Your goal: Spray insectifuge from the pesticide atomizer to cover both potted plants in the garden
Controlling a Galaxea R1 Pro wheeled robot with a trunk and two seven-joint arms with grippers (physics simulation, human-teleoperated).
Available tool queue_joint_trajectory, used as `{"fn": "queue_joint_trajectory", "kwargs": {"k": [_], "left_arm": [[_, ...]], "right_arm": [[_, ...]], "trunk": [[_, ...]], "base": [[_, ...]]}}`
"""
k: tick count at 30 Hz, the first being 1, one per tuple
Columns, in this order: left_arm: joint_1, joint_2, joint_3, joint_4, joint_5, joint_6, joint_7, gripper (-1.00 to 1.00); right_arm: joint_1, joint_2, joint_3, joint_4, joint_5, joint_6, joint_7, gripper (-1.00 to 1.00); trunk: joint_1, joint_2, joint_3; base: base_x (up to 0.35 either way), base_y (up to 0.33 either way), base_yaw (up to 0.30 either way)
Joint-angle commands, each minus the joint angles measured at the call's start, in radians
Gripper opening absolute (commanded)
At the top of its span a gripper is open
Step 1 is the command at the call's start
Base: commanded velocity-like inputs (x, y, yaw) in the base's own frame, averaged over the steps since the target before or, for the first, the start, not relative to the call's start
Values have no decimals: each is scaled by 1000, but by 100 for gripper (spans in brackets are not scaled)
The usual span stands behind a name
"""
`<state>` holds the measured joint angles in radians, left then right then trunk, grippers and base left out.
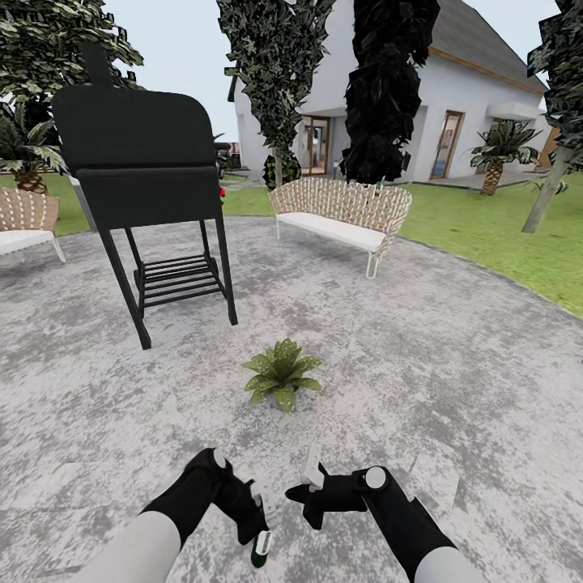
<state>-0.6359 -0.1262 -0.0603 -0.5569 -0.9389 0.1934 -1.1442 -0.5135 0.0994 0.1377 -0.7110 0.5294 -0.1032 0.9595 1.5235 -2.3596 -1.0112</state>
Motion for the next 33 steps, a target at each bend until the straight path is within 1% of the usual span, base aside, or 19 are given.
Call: {"fn": "queue_joint_trajectory", "kwargs": {"k": [1,3,8,11,15,23,33], "left_arm": [[0,-1,-1,-2,1,5,-5,-100],[0,-3,-1,-2,3,0,-5,-100],[0,-11,-1,-3,21,-2,-5,-100],[-1,-12,0,-9,24,0,-4,-100],[-1,-10,1,-14,42,0,-3,-100],[-1,-12,2,-15,46,-1,-5,-100],[-1,-21,2,-18,46,0,-8,-100]], "right_arm": [[0,0,-1,-1,11,-10,1,-100],[0,0,-1,-1,11,-10,1,-100],[0,0,-1,-1,11,-10,1,-100],[0,0,-1,-1,11,-10,1,-100],[0,0,-1,-1,11,-10,1,-100],[0,0,-1,-1,11,-10,1,-100],[0,0,-1,-1,11,-10,0,-100]], "trunk": [[0,0,-1],[0,0,-1],[0,0,-1],[0,0,-1],[0,0,-1],[0,0,-1],[0,0,-1]], "base": [[0,0,0],[0,0,0],[0,0,0],[0,0,0],[0,0,0],[0,0,0],[0,0,0]]}}
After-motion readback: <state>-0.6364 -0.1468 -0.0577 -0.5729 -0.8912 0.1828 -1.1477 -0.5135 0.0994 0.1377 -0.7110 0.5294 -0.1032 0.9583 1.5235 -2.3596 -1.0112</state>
